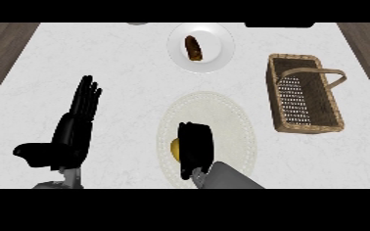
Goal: Pick the lemon from the placemat and place it in the basket
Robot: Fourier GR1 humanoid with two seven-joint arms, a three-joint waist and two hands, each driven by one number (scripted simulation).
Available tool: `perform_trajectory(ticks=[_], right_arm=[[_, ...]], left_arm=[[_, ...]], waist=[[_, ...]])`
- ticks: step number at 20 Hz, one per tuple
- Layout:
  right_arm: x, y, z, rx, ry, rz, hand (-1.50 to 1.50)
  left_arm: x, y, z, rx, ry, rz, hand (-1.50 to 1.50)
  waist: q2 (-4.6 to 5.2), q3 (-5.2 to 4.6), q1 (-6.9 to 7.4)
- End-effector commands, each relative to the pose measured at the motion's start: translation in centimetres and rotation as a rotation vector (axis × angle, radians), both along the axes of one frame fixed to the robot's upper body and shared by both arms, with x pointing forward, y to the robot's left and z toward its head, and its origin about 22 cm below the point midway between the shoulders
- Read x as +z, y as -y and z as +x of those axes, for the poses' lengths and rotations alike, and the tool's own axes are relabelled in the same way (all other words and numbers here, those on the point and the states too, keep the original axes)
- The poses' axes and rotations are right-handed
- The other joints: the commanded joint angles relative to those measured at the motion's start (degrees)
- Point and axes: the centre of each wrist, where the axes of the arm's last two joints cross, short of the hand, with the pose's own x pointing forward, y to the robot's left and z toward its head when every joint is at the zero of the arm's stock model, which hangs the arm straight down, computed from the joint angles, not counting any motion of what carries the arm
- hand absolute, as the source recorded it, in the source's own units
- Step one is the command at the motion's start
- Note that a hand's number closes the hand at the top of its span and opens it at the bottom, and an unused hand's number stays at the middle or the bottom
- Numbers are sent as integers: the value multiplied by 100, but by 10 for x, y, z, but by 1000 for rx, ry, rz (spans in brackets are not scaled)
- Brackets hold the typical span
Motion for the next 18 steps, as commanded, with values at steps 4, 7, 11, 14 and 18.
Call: perform_trajectory(ticks=[4,7,11,14,18], right_arm=[[19,-17,-33,85,161,34,150],[64,-22,-56,93,205,169,150],[97,-12,-69,71,310,396,150],[139,2,-79,70,441,527,150],[182,21,-116,76,487,606,150]], left_arm=[[-2,7,-4,-1,-15,0,0],[4,-12,2,4,-9,3,0],[5,-9,7,30,-6,-11,0],[7,-7,3,18,-6,-11,0],[7,-12,11,33,-15,1,0]], waist=[[4,5,-23],[-18,4,-46],[-27,7,-118],[-56,9,-176],[-49,1,-156]])
